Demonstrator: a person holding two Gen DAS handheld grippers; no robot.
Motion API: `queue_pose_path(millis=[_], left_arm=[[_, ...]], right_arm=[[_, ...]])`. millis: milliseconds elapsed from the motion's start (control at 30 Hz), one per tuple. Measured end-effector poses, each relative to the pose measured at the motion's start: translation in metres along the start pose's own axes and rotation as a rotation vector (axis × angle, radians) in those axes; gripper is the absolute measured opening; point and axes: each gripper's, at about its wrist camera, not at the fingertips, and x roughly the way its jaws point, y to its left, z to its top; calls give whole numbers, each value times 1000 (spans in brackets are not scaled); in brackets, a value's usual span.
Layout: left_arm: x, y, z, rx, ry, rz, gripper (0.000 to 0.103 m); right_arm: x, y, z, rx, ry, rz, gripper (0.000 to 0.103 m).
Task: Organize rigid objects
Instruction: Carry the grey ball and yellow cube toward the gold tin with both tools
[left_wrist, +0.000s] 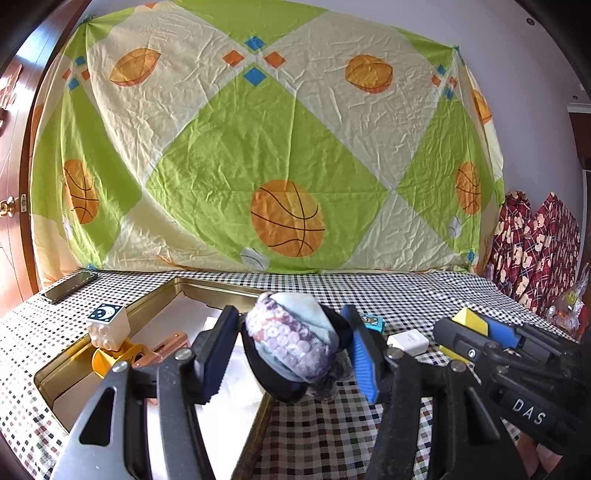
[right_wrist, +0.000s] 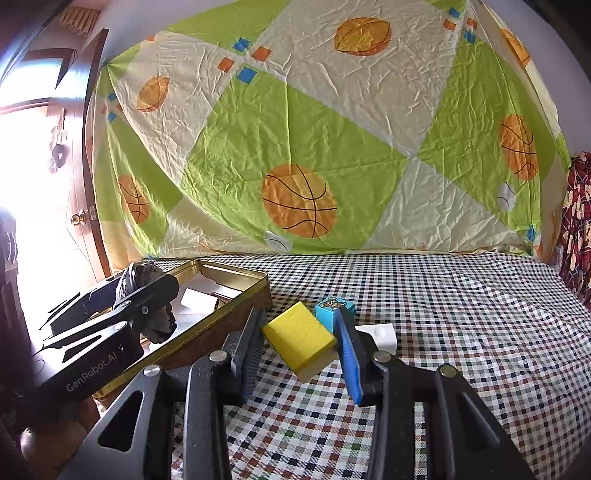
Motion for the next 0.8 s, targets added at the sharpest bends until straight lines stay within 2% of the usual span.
queue_pose_path(millis=[800], left_arm=[[-16,20,-1,-31,-33,2,57]], right_arm=[[9,24,2,-12,-2,45,40]])
